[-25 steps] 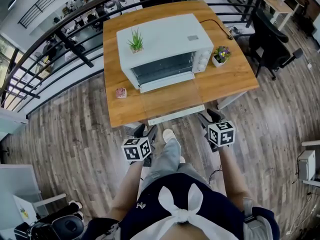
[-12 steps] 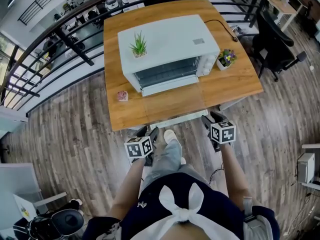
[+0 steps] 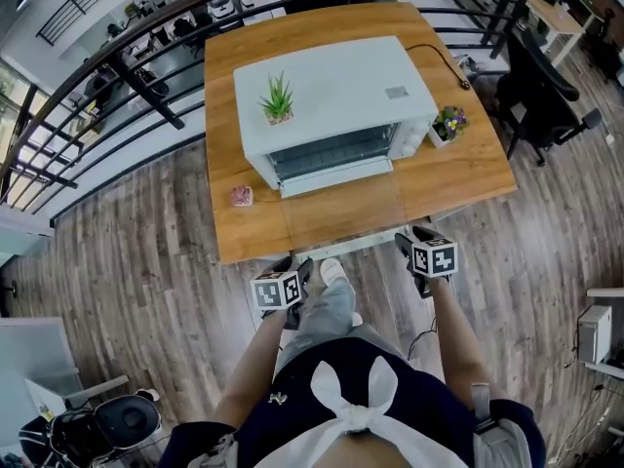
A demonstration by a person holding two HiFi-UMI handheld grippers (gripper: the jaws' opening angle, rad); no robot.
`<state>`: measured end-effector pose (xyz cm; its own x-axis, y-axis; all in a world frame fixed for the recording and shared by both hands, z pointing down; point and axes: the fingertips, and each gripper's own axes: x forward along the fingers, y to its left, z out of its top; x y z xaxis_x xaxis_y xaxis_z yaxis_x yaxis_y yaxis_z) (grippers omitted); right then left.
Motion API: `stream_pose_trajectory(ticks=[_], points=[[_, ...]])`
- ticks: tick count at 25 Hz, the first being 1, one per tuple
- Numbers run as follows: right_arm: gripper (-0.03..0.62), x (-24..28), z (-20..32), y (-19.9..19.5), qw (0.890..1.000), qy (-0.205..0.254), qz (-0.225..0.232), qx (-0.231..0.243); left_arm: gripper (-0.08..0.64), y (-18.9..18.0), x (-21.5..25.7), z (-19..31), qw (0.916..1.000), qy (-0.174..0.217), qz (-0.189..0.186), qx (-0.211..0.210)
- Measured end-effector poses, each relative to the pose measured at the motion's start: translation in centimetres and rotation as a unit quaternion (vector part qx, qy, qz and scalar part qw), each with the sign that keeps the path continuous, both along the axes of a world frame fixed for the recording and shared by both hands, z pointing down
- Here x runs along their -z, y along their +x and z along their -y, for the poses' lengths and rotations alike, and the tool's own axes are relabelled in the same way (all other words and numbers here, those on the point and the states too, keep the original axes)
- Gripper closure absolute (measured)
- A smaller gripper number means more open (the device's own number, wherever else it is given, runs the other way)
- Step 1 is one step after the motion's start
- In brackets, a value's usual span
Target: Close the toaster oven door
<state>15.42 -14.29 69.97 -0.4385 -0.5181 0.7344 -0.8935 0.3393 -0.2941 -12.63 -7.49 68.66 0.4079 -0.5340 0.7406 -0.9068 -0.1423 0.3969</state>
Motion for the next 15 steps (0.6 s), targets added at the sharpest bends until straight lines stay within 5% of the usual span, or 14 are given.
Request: stream_pose_trajectory(ticks=[15], points=[[0.354,-3.6,1.1,0.7,0.998,-0.052,-0.028,-0.002,0.319,-0.2,-2.6,0.9,0.9994,-0.033,-0.003,-0.009]])
